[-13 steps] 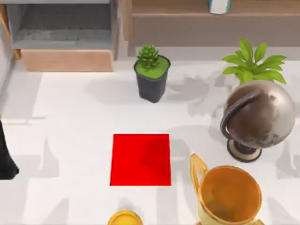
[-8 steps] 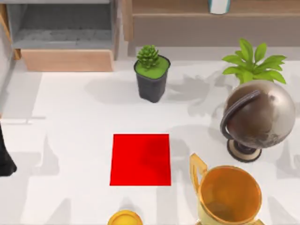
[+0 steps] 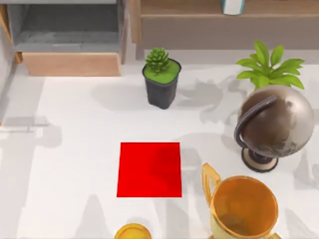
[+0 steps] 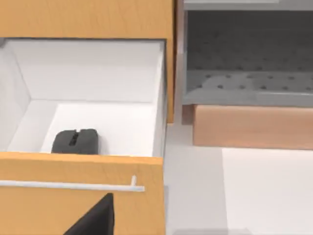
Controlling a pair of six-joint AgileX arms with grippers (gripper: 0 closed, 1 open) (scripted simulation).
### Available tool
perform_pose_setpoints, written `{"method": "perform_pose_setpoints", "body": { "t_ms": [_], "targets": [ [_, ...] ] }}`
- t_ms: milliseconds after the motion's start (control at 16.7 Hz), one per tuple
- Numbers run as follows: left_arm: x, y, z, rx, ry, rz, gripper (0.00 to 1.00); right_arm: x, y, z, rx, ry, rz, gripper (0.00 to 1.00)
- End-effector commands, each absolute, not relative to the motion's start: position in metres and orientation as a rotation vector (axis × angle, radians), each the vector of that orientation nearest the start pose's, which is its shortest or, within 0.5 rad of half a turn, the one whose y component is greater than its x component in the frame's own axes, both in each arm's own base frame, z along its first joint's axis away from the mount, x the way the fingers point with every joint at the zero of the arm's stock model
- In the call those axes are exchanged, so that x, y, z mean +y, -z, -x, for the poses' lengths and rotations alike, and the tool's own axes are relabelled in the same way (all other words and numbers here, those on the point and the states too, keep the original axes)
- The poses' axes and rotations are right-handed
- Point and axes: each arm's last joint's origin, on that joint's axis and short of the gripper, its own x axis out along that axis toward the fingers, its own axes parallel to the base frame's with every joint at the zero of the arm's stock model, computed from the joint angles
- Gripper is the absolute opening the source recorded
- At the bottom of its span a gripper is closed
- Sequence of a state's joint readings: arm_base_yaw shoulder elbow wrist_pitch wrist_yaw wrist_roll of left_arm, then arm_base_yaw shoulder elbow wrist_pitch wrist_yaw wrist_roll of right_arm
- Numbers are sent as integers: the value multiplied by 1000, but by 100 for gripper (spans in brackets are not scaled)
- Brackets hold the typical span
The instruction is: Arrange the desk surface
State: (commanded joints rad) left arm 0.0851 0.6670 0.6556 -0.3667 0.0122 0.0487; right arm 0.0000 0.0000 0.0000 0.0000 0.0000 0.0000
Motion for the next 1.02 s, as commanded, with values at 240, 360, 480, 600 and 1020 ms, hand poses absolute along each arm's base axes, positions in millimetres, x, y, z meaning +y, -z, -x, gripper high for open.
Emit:
{"method": "perform_pose_setpoints", "body": {
  "t_ms": [240,360,480,600,1020],
  "targets": [
    [37,-329,-240,649,-108,-23,100,-1,-160,-106,0,0,0,100],
    [56,-332,-292,791,-127,-13,100,-1,-160,-106,0,0,0,100],
    [79,-321,-342,929,-145,1,100,-1,-160,-106,0,0,0,100],
    [104,-299,-385,1058,-159,21,100,-1,-160,-106,0,0,0,100],
    [168,-195,-468,1385,-158,94,100,-1,-160,-106,0,0,0,100]
  ]
}}
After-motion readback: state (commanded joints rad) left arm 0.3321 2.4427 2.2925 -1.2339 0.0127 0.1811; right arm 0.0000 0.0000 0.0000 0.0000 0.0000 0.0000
